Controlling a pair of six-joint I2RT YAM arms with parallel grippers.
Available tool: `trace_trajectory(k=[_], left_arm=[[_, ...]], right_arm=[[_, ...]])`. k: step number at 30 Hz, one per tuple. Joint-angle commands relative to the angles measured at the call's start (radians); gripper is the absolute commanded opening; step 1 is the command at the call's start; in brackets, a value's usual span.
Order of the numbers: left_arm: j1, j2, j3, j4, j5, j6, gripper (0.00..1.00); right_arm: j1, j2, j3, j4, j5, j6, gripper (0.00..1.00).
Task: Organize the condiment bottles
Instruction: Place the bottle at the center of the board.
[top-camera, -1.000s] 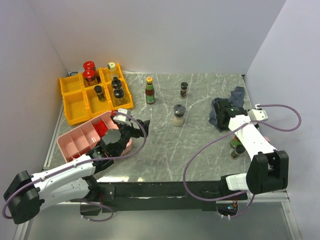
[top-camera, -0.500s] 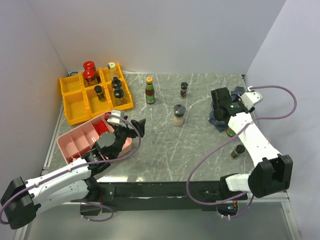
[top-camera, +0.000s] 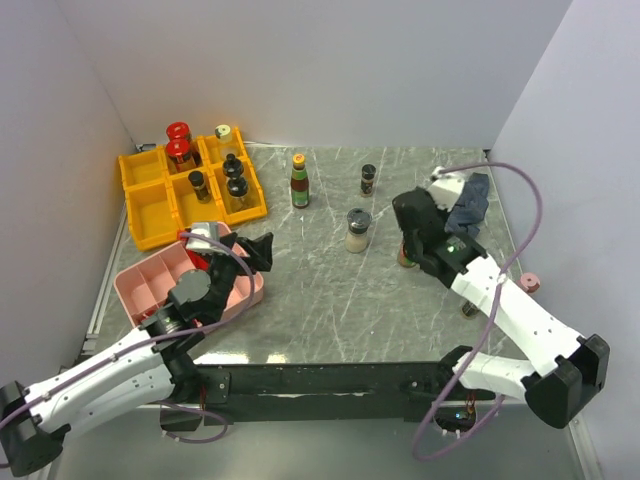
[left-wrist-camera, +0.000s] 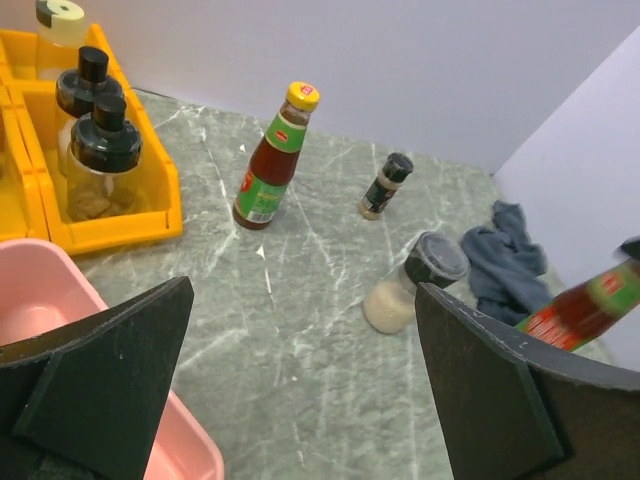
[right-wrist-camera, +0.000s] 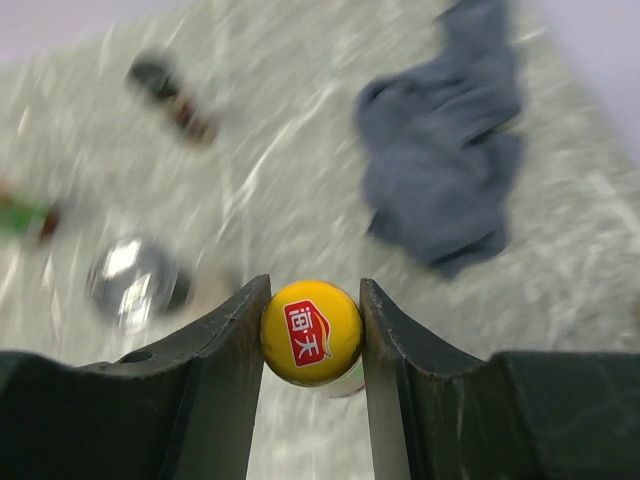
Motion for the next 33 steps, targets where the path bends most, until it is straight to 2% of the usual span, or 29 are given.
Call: trace_trajectory(k=[1, 6, 7, 11, 21, 28, 31, 33], left_arm=[[-0.003, -0.089, 0.099, -0.191, -0.028, -0.144, 0.99], [-0.003, -0.134, 0.157, -0.335, 0.009, -0.207, 0.99], [-0.005, -0.135, 0.165, -0.371, 0.012, -0.221, 0.99], [-0.003, -0.137, 0.182, -0.425, 0.038, -0.248, 1.0], [-0.003, -0.144, 0.162, -0.478, 0.001, -0.279, 0.99], [-0.003, -0.137, 0.143, -0.469, -0.017, -0.282, 0.99], [-0.005, -0.129, 0.146, -0.468, -0.011, -0.285, 0.99], [-0.003, -0.121, 0.154, -0.479, -0.014, -0.288, 0.99]], right_arm=[[0.097, -0.111, -0.071, 0.117, -0.156, -0.101, 0.0], [0.163, -0.187, -0.159, 0.257, -0.378, -0.147, 0.0], [0.183, -0.191, -0.202, 0.338, -0.473, -0.162, 0.0], [0.243, -0.164, -0.265, 0.495, -0.612, -0.174, 0.0], [0.37, -0.026, -0.289, 0.716, -0.615, -0.297, 0.01], [0.464, 0.005, -0.378, 0.866, -0.544, -0.371, 0.17], [0.487, 0.039, -0.354, 0.846, -0.505, -0.386, 0.22], [0.501, 0.051, -0.342, 0.837, -0.479, -0.394, 0.33]])
